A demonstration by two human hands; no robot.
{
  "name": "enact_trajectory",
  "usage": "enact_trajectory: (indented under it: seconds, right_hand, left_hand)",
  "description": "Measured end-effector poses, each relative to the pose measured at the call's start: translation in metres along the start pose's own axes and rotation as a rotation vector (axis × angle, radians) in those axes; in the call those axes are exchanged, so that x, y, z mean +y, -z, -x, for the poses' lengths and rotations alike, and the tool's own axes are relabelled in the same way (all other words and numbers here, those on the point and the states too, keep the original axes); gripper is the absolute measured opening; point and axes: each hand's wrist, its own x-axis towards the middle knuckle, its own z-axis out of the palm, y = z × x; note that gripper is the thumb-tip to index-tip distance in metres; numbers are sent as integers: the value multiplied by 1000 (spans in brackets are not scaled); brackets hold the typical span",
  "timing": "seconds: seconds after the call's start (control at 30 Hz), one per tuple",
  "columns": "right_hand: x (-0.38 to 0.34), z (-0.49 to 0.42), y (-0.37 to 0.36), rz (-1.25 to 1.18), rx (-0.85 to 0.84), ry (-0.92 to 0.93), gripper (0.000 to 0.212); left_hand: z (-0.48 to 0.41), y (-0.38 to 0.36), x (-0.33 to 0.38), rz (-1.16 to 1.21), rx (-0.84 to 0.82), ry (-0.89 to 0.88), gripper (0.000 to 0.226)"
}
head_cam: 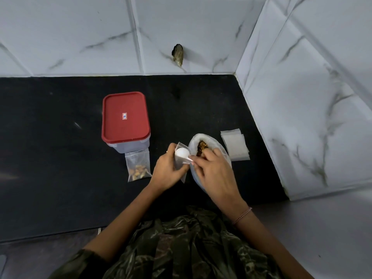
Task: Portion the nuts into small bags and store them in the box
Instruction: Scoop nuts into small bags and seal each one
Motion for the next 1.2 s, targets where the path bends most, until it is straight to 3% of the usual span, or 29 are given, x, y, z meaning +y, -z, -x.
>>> enact_trajectory:
  seconds: [0.13,0.27,0.5,0.67,0.73,0.8,0.9,1.03,1.2]
  right_hand:
    - [-1,6,-11,129,34,106,37]
    - [-2,10,-7,44,99,120,34]
    - [-11,4,8,-845,37,-455,22]
    - [-1,3,11,-1131,-14,-744,19]
    - [17,6,7,-921,72,-685,20]
    - [40,13,0,-517,149,-489,25]
    - [61,26,-18,-167,109,-216,27]
    - [67,37,-41,42,-3,73,36]
    - [80,42,-51,83,-9,159,46]
  left_hand:
    - [0,0,1,57,20,8,51]
    - [-3,1,3,88,59,-14,55]
    - [-5,1,3,82,105,-15,53]
    - [-5,3,-1,44,86,-10,50]
    - [-3,4,-7,1,74,-11,51]
    - [0,5,-13,-25,59,-16,50]
    - [5,4,-19,-37,29,-26,47]
    - [7,2,-21,-42,-26,-34,49]
    - [6,-1,-20,-53,-61,-38,49]
